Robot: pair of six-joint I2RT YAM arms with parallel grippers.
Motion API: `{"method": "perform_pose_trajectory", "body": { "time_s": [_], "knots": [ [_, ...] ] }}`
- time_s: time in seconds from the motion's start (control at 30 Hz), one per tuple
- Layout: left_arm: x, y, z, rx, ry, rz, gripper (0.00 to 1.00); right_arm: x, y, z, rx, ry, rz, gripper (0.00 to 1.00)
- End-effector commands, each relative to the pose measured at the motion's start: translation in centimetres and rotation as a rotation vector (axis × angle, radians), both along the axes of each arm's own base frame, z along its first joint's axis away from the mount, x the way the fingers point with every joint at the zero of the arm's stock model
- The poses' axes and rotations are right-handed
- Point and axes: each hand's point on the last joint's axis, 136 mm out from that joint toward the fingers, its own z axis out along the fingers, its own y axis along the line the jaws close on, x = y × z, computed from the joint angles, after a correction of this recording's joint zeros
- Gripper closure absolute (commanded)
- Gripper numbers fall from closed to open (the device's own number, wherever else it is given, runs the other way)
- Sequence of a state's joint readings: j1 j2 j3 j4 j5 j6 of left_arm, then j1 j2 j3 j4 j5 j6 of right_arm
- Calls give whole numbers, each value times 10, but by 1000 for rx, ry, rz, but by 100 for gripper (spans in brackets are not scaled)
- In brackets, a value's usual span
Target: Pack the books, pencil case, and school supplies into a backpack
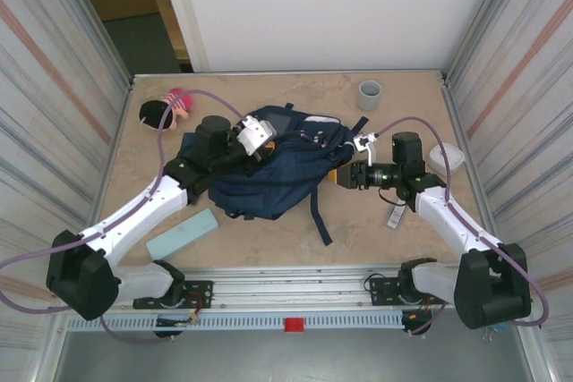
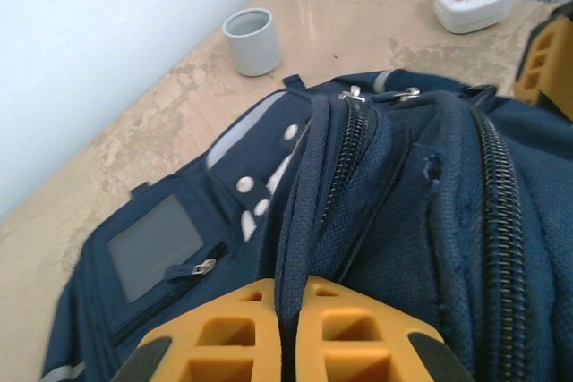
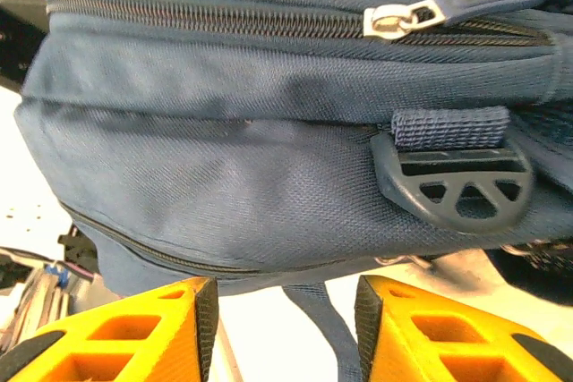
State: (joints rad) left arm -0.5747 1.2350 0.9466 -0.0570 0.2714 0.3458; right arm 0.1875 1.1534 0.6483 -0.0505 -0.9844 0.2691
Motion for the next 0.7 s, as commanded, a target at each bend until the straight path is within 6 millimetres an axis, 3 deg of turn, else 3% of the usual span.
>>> {"method": "perform_pose_trajectory", "body": {
  "time_s": [0.0, 0.1, 0.23, 0.37, 0.67],
  "knots": [
    [-9, 1, 49, -120, -102, -49, 100, 4, -4, -5, 24, -3, 2, 54],
    [-9, 2, 53, -138, -101, -60, 100, 15, -12, -15, 0, 25, -54, 55],
    [-8, 3, 55, -144, -100, -59, 100, 23, -20, -34, -60, 52, -124, 39],
    [-11, 3, 60, -158, -93, -91, 100, 31, -24, -52, -123, -16, -165, 35],
    [-19, 3, 72, -191, -77, -173, 100, 43, 6, -31, 2, -150, 23, 37]
  ]
}}
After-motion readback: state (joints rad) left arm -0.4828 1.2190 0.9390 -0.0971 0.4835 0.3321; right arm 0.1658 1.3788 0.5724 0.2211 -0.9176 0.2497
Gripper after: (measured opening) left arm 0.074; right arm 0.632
